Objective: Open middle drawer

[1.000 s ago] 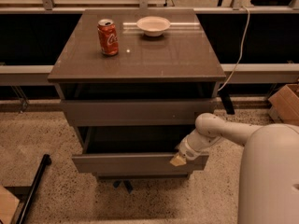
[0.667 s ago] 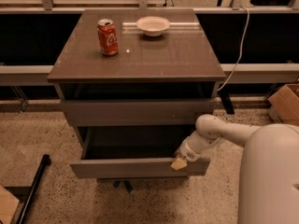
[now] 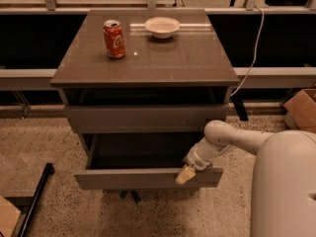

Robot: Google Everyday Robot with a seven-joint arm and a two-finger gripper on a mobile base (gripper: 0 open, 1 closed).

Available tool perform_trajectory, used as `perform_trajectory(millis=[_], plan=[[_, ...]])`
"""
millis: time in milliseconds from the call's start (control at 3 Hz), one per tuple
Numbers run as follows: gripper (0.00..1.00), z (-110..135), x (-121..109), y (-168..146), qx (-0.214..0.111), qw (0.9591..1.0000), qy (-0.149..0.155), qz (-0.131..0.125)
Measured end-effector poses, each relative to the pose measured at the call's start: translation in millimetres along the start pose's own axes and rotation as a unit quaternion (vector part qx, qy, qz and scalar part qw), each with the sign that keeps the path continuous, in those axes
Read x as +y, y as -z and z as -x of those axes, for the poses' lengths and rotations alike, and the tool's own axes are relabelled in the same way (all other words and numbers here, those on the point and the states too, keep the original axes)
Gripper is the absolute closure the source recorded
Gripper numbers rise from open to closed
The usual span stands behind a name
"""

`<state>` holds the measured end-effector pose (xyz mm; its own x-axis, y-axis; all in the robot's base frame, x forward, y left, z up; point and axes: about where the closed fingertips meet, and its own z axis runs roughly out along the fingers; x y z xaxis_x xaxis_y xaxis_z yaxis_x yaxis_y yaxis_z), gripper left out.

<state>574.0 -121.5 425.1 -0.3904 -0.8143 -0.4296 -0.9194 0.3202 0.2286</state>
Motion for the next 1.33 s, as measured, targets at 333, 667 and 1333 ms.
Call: perform_trajectory(millis=[333, 667, 1333], plan=[[0.00, -6, 12, -5, 0.021, 0.9995, 0.010, 0.023], [0.00, -27, 39, -9, 0.040, 0.9974, 0.002, 0.060], [0.18, -36, 50, -7, 0.040, 0.9969, -0.006, 0.068]])
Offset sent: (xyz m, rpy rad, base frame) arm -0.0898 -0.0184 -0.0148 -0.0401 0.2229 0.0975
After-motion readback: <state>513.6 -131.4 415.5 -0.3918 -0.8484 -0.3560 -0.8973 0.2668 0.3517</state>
